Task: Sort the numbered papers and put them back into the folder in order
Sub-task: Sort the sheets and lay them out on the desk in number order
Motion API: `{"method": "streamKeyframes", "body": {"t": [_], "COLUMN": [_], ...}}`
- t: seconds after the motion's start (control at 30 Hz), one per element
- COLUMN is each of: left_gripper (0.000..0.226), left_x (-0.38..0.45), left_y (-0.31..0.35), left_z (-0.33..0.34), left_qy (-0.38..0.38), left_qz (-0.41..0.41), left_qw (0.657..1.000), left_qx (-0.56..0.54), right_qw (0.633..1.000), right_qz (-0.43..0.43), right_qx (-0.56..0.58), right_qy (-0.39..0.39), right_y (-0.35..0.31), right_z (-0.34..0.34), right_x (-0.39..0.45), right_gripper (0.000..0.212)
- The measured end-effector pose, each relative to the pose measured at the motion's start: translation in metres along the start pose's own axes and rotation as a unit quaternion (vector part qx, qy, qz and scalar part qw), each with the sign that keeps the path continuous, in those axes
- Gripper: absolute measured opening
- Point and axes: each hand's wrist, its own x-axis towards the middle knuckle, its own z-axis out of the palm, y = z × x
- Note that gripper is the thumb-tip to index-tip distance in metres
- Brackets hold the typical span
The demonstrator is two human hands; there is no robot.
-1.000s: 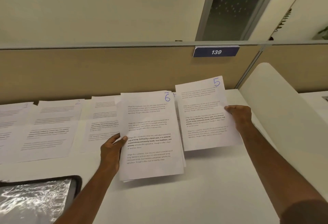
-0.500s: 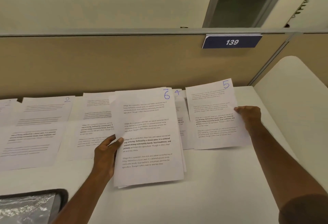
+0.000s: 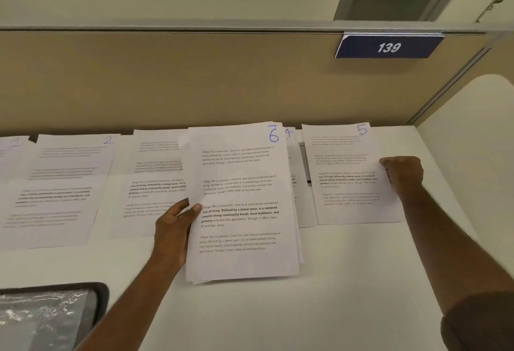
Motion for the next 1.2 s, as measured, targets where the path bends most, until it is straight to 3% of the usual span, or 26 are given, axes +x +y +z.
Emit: {"method": "streamKeyframes", "body": {"t": [0.07,0.2,0.3,0.37,0.47,0.7,0.9,1.2], "left_gripper": [0.032,0.037,0.03,0.027,0.023,0.029,0.032,0.03], "left_x": [0.0,-0.002,-0.008,-0.013,-0.023,-0.061,-0.101,-0.149], "left_y": [0.0,-0.002,-0.001,-0.001,0.001,0.009,0.015,0.022], "left_z": [0.0,0.001,0.006,0.008,0.01,0.002,-0.017,-0.053], "left_qy": [0.005,0.001,-0.007,-0.014,-0.016,-0.026,-0.031,-0.041], "left_qz": [-0.003,-0.007,-0.003,0.002,0.008,0.017,0.027,0.046], "left_qw": [1.0,1.0,1.0,1.0,1.0,0.999,0.999,0.998], "left_qx": [-0.003,-0.005,0.008,0.01,0.007,0.023,0.032,0.028], "right_qw": [1.0,0.996,0.997,0.994,0.983,0.946,0.919,0.921], "right_qz": [-0.027,-0.086,-0.057,-0.083,-0.117,-0.174,-0.121,-0.074], "right_qx": [0.01,-0.02,0.044,0.068,0.143,0.256,0.327,0.326], "right_qy": [-0.009,0.015,0.03,0.026,-0.001,-0.09,-0.182,-0.201], "right_y": [-0.001,-0.001,-0.012,-0.018,-0.019,-0.016,-0.007,0.012], "right_z": [-0.002,-0.003,-0.006,-0.004,0.0,0.008,0.006,-0.003], "right_x": [-0.011,-0.018,-0.036,-0.054,-0.084,-0.193,-0.276,-0.375], "right_gripper": [0.006,0.019,0.028,0.03,0.035,0.02,0.018,0.019]}}
